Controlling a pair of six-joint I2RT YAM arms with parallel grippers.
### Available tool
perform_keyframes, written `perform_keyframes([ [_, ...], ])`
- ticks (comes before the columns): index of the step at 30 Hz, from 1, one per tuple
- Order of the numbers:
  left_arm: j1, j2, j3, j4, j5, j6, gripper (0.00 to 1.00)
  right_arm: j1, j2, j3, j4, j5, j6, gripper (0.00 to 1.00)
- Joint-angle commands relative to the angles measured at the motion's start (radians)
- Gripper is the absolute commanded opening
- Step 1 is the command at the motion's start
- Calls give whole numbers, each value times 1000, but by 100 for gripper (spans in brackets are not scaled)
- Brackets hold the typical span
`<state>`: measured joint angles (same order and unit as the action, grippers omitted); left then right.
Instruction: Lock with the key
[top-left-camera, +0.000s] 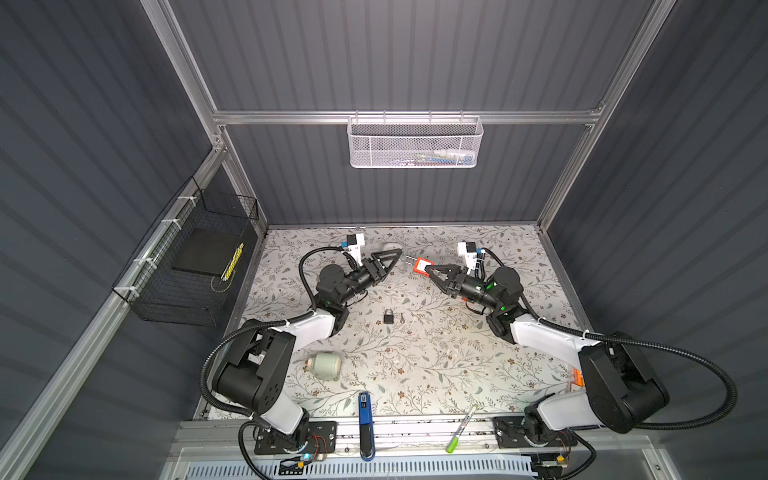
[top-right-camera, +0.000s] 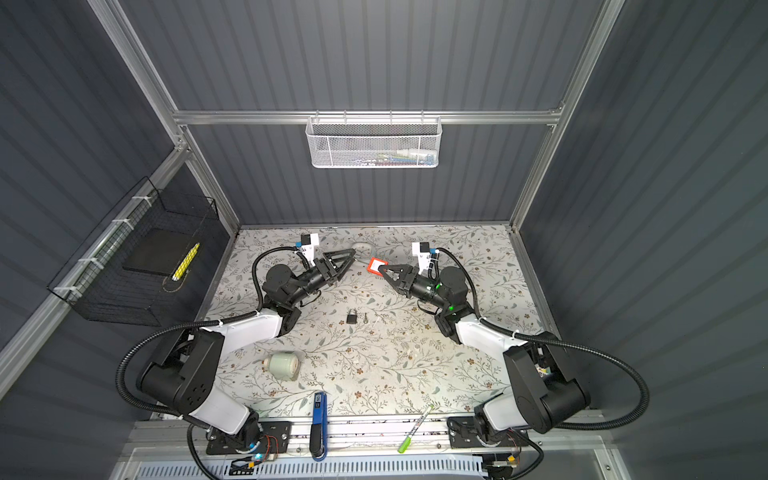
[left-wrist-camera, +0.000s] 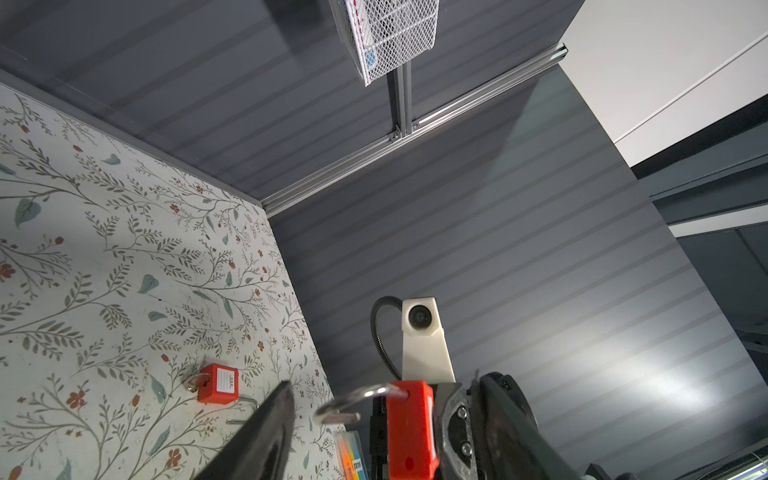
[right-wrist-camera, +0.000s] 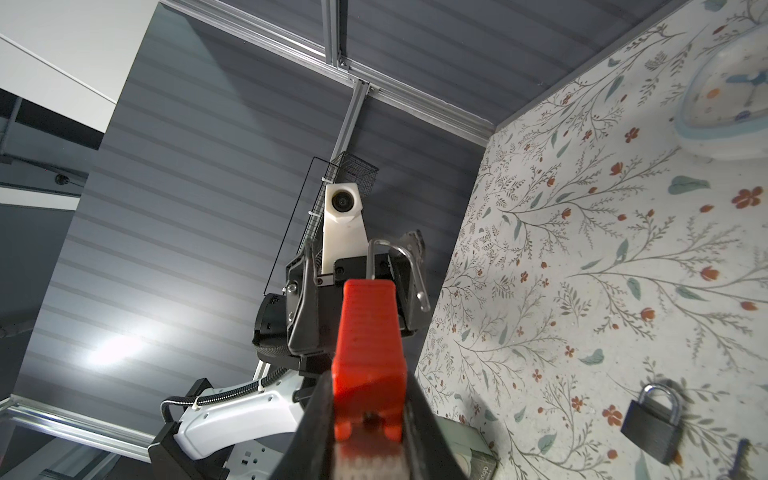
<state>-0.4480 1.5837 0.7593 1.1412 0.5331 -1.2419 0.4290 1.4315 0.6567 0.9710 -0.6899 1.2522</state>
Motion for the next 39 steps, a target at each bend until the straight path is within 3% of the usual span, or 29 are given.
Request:
perform_keyframes([
  [1,7,18,20,76,35,-22,68,0,-15,-11,43,-15,2,0],
  [8,6,67,44,126,80,-78,61,1,1,-18,69,-16,8,0],
  [23,6,41,63,-30,116,34,64,0,-69,-25,-19,-5,-32,0],
  [39,6,33,74,-15,149,-3,60,1,-100,-8,-22,-19,-20,0],
])
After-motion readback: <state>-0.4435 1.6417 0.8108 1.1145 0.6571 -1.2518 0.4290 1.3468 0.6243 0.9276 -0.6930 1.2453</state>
